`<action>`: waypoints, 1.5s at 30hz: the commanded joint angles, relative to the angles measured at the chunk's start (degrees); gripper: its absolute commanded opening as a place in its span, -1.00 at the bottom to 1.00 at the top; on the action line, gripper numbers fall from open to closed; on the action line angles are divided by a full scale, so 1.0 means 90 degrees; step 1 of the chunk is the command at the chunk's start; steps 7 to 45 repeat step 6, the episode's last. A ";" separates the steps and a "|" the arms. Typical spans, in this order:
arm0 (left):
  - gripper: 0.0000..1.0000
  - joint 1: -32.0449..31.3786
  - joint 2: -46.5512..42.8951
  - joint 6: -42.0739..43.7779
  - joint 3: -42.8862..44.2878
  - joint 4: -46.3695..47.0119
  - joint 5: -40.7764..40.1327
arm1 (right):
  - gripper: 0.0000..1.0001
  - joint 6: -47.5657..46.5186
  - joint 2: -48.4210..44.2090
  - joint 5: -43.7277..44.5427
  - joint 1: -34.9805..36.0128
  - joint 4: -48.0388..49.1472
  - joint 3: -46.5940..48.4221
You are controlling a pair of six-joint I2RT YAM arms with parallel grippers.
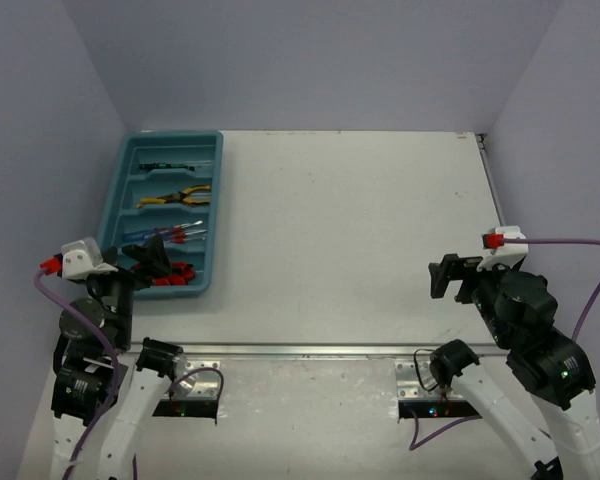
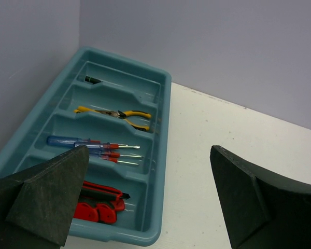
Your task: Sort the tools into containers
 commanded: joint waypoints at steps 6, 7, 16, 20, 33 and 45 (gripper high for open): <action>1.00 -0.0035 -0.0159 0.0061 -0.0074 0.0339 0.0071 | 0.98 0.0190 0.0145 0.0191 0.0006 0.0326 -0.0110; 1.00 -0.0035 -0.0159 0.0061 -0.0074 0.0339 0.0071 | 0.98 0.0190 0.0145 0.0191 0.0006 0.0326 -0.0110; 1.00 -0.0035 -0.0159 0.0061 -0.0074 0.0339 0.0071 | 0.98 0.0190 0.0145 0.0191 0.0006 0.0326 -0.0110; 1.00 -0.0035 -0.0159 0.0061 -0.0074 0.0339 0.0071 | 0.98 0.0190 0.0145 0.0191 0.0006 0.0326 -0.0110; 1.00 -0.0035 -0.0159 0.0061 -0.0074 0.0339 0.0071 | 0.98 0.0190 0.0145 0.0191 0.0006 0.0326 -0.0110; 1.00 -0.0035 -0.0159 0.0061 -0.0074 0.0339 0.0071 | 0.98 0.0190 0.0145 0.0191 0.0006 0.0326 -0.0110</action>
